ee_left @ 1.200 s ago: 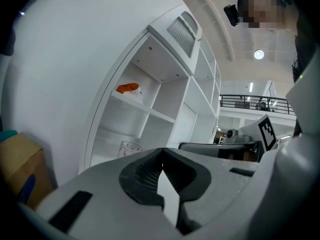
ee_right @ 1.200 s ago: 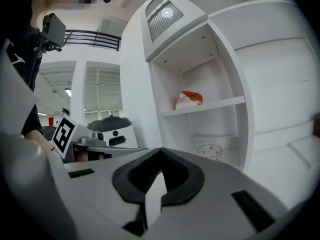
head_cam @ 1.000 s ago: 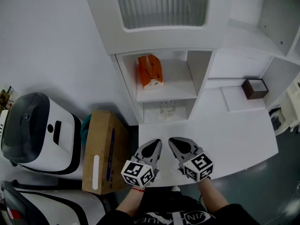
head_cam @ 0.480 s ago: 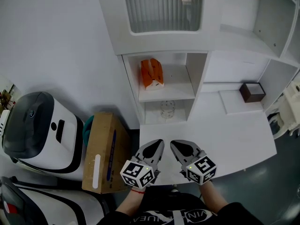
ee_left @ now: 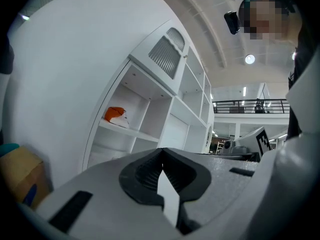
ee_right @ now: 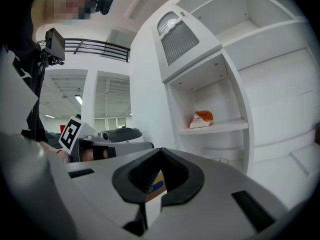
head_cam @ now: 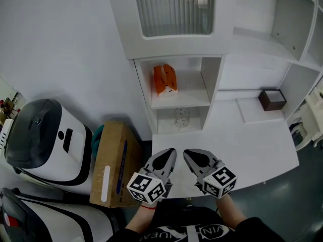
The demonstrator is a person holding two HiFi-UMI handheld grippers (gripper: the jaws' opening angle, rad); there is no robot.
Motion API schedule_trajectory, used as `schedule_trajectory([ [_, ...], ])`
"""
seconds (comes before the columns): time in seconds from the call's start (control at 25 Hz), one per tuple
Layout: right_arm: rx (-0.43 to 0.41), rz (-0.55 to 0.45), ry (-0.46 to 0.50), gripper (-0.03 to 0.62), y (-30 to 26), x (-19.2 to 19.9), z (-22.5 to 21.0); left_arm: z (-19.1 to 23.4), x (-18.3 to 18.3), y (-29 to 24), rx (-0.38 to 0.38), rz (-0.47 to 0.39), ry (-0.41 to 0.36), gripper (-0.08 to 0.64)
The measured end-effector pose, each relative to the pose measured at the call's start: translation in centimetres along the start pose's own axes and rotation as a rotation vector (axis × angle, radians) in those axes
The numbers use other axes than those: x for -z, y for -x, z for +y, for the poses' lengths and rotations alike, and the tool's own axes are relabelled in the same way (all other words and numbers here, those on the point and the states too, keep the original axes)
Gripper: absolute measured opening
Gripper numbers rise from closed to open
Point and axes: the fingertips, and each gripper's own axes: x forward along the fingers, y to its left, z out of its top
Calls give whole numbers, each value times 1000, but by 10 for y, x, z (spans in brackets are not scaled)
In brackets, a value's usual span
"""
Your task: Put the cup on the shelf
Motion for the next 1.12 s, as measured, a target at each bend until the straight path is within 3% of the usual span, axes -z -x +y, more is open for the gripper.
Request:
schedule_trajectory([
  [0.28,-6,-4,-2,3,4,-4,3,-5,-6,2,2,-8,-10,8],
  [0.64,16,-3,-23,3,7,-3,-1,-5,-16,6,1,-20,32,8],
  [1.12,17,7,-75,3,-6,14,-10,9,6,2,-22,63,2,8],
])
